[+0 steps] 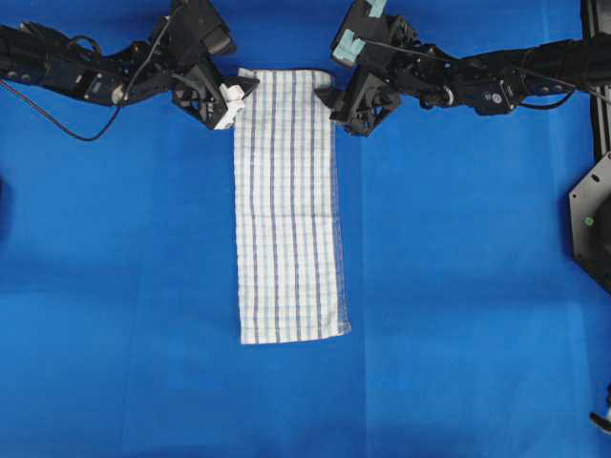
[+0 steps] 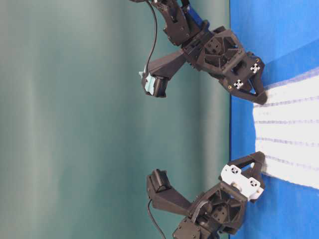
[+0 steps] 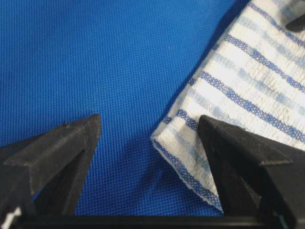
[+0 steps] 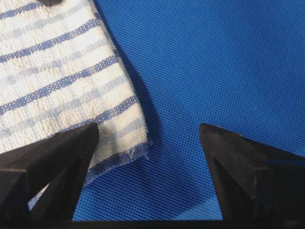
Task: Fold the blue towel.
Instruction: 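Move both grippers to the strip's top end and pinch its corners, then fold the top end down onto the bottom half with both grippers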
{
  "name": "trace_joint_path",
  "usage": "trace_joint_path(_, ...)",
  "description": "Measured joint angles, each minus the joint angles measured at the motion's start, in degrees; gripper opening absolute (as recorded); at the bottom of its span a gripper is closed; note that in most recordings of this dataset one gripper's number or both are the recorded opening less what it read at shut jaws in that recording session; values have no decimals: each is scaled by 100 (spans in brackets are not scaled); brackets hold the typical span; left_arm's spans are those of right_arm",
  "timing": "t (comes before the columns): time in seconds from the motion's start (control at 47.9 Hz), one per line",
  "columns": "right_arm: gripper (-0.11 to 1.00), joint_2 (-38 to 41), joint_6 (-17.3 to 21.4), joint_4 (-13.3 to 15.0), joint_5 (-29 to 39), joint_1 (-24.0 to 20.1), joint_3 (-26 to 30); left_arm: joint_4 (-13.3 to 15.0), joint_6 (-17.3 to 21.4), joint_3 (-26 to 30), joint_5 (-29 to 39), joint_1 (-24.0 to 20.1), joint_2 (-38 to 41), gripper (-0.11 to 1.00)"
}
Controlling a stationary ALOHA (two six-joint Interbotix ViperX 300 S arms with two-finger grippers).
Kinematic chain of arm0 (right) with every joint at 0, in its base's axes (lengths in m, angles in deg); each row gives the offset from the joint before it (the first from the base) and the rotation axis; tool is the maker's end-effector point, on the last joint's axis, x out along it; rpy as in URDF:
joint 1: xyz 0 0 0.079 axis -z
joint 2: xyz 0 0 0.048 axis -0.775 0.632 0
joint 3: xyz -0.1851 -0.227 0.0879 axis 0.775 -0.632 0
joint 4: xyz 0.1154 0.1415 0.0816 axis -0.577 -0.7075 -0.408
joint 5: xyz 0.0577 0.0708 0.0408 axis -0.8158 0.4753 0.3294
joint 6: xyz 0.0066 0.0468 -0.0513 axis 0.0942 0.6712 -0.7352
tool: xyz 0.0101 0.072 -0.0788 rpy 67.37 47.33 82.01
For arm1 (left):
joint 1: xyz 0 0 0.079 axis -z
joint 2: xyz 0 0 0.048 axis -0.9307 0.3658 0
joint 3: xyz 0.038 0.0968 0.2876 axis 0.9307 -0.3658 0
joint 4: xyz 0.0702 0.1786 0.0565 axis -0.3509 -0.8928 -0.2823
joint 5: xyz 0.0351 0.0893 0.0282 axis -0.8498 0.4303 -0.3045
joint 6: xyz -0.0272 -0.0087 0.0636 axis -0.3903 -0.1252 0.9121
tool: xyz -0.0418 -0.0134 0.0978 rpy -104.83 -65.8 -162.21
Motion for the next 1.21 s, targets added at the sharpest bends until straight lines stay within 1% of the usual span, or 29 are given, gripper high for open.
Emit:
trace_joint_path(0.063, 74, 0, -9, 0, -9, 0, 0, 0, 0, 9, 0, 9, 9, 77)
trace_joint_path(0.104, 68, 0, -9, 0, 0, 0, 0, 9, 0, 9, 0, 9, 18, 70)
trace_joint_path(0.146, 59, 0, -9, 0, 0, 0, 0, 9, 0, 18, 9, 9, 18, 61)
trace_joint_path(0.23, 36, 0, -44, 0, 0, -9, 0, -26, 0, 26, 9, 79, 18, 36)
trace_joint_path(0.313, 17, 0, -70, 0, 18, -18, 0, -35, 0, 26, 9, 105, 18, 14)
trace_joint_path(0.355, 10, 0, -79, 0, 18, -18, 0, -35, 0, 35, 9, 114, 18, 6)
trace_joint_path(0.376, 6, 0, -79, 0, 26, -26, 0, -35, -9, 35, 9, 114, 18, 4)
trace_joint_path(0.459, -2, 0, -88, 0, 44, -26, 0, -35, 0, 44, 9, 123, 26, 4)
trace_joint_path(0.793, -2, 0, -79, 0, 53, -79, 0, -26, 35, 88, -53, 114, 26, 4)
trace_joint_path(0.855, -2, 0, -62, 0, 62, -79, 0, -9, 246, 158, -35, 105, 26, 4)
trace_joint_path(0.897, -2, -9, -53, 0, 53, -79, 0, -9, 475, 220, 0, 105, 26, 4)
trace_joint_path(0.96, -2, -35, -44, 0, 62, -79, 0, -9, 615, 316, 70, 105, 0, 4)
trace_joint_path(1.043, -2, -141, -26, 0, 62, -79, -18, -9, 686, 378, 167, 114, -70, 4)
trace_joint_path(1.21, -2, -501, -26, 0, 70, -114, -167, -9, 694, 360, 387, 123, -413, 4)
